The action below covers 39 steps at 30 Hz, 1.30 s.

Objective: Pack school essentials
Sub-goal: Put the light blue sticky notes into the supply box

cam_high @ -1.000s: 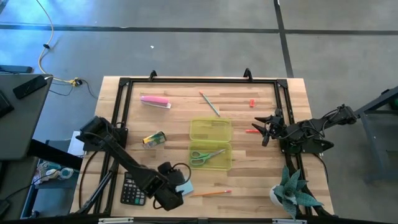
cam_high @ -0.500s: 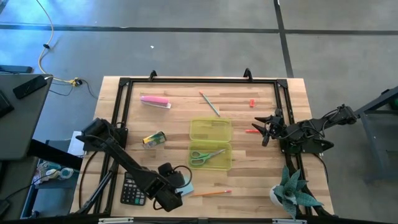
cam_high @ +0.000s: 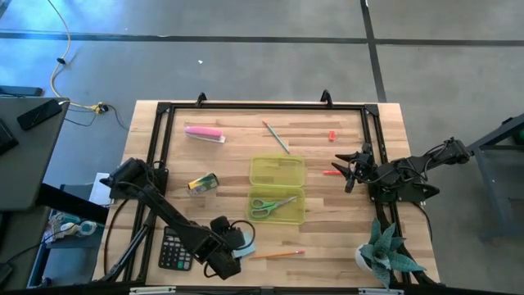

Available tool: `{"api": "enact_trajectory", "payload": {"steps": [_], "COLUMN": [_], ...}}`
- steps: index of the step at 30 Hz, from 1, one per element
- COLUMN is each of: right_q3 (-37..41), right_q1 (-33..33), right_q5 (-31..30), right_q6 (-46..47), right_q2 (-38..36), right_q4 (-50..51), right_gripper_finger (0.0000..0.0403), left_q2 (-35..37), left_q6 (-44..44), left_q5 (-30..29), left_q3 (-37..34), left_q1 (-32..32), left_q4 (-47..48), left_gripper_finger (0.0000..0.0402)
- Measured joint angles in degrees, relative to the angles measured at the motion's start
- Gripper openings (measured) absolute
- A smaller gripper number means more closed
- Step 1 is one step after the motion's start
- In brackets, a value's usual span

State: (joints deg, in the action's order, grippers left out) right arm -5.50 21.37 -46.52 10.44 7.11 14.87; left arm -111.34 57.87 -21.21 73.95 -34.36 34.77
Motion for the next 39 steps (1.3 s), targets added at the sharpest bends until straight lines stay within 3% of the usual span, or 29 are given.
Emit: {"api": "enact_trajectory", "payload": {"steps": [39], "right_q3": [0.0], "right_q1": [0.0], "right_q5": [0.0], "right_q6": [0.0], "right_q2": [0.4], "right_q4": [0.0], "right_gripper_finger": [0.0146], "left_q2": [-4.9], "left_q6": [-3.6], "left_q5": [1.8], "left_q3": [0.0], "left_q1": [1.4], "left_q4": [-1.3], "left_gripper_finger": [0.0400]}}
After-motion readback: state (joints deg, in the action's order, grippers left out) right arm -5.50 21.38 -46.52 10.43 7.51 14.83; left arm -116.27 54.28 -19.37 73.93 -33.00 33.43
